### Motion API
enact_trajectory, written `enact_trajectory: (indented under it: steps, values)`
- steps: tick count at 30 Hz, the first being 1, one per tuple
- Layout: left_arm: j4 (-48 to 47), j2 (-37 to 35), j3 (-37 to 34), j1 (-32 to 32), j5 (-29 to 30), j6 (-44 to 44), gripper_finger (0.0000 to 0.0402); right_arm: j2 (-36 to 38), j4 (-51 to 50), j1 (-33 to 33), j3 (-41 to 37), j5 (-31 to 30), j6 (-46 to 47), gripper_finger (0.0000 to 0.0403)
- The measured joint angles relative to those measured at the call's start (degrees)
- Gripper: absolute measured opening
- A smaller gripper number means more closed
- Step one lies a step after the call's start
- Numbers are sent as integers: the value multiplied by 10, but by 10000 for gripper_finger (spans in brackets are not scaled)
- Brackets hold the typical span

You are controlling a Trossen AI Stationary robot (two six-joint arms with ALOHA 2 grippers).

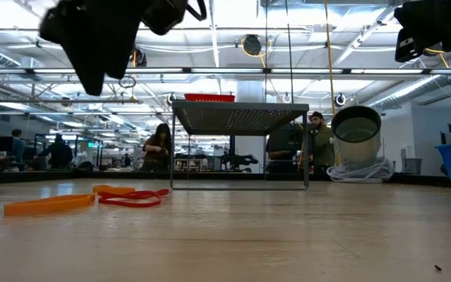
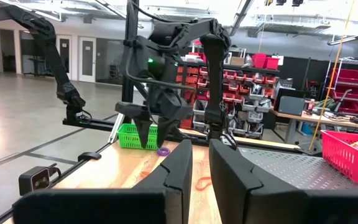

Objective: Pick & Place Office Desk Supplies
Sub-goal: Put the red rubber band into the green bin

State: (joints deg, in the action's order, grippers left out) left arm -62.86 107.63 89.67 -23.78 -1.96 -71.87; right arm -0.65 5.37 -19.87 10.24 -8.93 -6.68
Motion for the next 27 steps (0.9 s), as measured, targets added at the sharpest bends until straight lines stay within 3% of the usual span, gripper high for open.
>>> enact_trajectory:
  steps: [12,21,27]
  values:
    - [9,2,-27,74,-45,200,225,0,0,0,0,0,0,45]
    - [114,2,-99,83,-58,249,224,0,0,0,0,0,0,45]
    - [124,2,-117,80,-57,278,219,0,0,0,0,0,0,45]
